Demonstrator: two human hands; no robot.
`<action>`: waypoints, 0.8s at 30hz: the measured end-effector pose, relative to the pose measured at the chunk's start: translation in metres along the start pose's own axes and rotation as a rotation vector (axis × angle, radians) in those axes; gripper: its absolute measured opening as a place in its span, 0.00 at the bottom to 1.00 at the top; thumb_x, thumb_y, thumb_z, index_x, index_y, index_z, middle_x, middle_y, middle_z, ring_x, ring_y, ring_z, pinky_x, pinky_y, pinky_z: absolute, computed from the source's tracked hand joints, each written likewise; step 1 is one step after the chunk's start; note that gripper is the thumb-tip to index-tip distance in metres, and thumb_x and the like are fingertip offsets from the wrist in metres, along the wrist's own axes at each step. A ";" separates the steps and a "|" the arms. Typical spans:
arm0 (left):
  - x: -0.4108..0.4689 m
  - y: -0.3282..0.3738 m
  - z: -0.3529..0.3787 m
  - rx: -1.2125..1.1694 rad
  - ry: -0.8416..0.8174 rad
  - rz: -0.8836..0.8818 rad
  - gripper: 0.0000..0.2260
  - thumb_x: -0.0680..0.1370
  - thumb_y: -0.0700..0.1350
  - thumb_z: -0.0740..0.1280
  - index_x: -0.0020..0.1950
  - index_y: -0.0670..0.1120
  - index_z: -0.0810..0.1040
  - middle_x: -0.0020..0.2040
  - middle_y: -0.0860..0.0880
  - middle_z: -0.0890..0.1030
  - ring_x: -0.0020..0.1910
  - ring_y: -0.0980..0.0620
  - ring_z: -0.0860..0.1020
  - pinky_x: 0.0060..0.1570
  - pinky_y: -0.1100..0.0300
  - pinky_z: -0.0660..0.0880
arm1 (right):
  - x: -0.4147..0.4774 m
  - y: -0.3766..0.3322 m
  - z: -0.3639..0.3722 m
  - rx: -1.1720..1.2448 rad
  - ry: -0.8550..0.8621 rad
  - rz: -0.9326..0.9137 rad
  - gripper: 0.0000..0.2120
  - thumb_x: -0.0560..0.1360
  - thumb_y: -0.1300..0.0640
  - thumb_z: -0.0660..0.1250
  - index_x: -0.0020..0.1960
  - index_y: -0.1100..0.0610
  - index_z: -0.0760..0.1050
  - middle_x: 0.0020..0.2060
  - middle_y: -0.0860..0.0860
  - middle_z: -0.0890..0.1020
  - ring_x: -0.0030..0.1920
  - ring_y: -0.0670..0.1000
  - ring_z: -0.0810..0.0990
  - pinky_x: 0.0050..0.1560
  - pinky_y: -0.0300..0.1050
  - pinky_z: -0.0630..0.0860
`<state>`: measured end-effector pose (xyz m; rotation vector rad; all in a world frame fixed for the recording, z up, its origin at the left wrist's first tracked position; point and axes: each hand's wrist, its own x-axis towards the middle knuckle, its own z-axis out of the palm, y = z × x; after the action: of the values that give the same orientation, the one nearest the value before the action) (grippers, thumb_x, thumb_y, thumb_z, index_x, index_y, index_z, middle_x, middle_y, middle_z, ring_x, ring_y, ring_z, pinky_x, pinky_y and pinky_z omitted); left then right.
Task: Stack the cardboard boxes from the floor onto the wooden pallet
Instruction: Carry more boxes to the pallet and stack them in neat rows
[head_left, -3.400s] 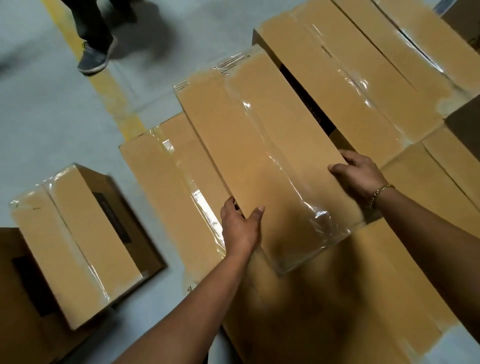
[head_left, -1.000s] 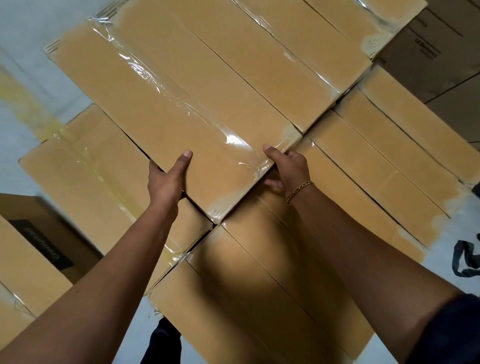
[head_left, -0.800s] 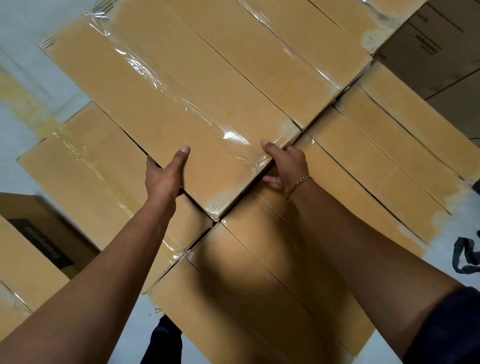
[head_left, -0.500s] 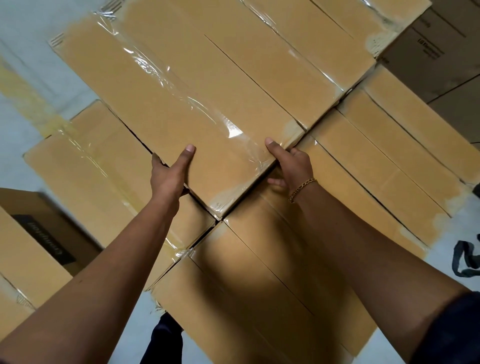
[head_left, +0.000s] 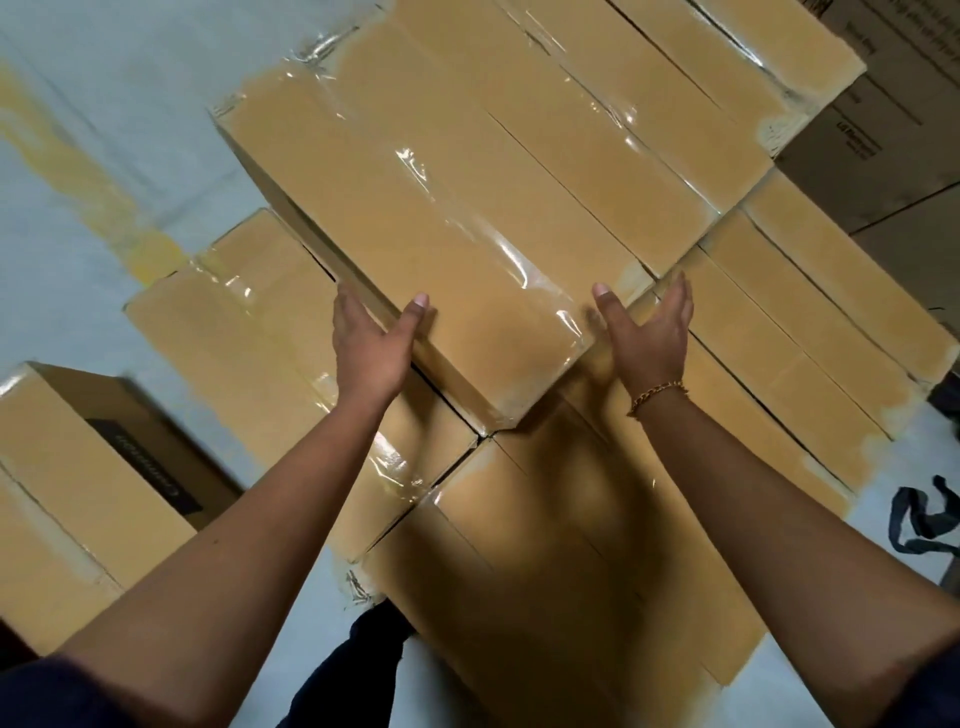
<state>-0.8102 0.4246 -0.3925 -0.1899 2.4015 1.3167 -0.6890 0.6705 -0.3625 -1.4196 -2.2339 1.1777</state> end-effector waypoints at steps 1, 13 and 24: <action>-0.001 0.002 -0.010 0.021 -0.016 0.013 0.48 0.77 0.66 0.68 0.85 0.46 0.47 0.85 0.46 0.51 0.83 0.48 0.51 0.81 0.51 0.52 | -0.006 -0.009 0.000 -0.040 -0.012 -0.019 0.49 0.75 0.37 0.73 0.84 0.54 0.51 0.83 0.51 0.53 0.81 0.52 0.57 0.79 0.53 0.60; -0.054 -0.052 -0.172 0.201 -0.001 -0.009 0.45 0.78 0.70 0.63 0.85 0.46 0.50 0.85 0.48 0.54 0.83 0.48 0.52 0.80 0.46 0.54 | -0.129 -0.105 0.036 -0.176 -0.281 -0.304 0.41 0.77 0.40 0.71 0.82 0.55 0.58 0.81 0.54 0.61 0.79 0.53 0.61 0.73 0.49 0.62; -0.158 -0.167 -0.262 0.143 0.144 -0.151 0.41 0.79 0.69 0.63 0.84 0.47 0.57 0.83 0.46 0.61 0.81 0.45 0.59 0.79 0.43 0.58 | -0.266 -0.090 0.084 -0.140 -0.599 -0.360 0.35 0.78 0.40 0.69 0.80 0.51 0.63 0.78 0.53 0.67 0.76 0.54 0.67 0.71 0.51 0.67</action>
<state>-0.6870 0.1041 -0.3335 -0.4300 2.5331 1.0927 -0.6634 0.3858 -0.2961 -0.6953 -2.8543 1.4718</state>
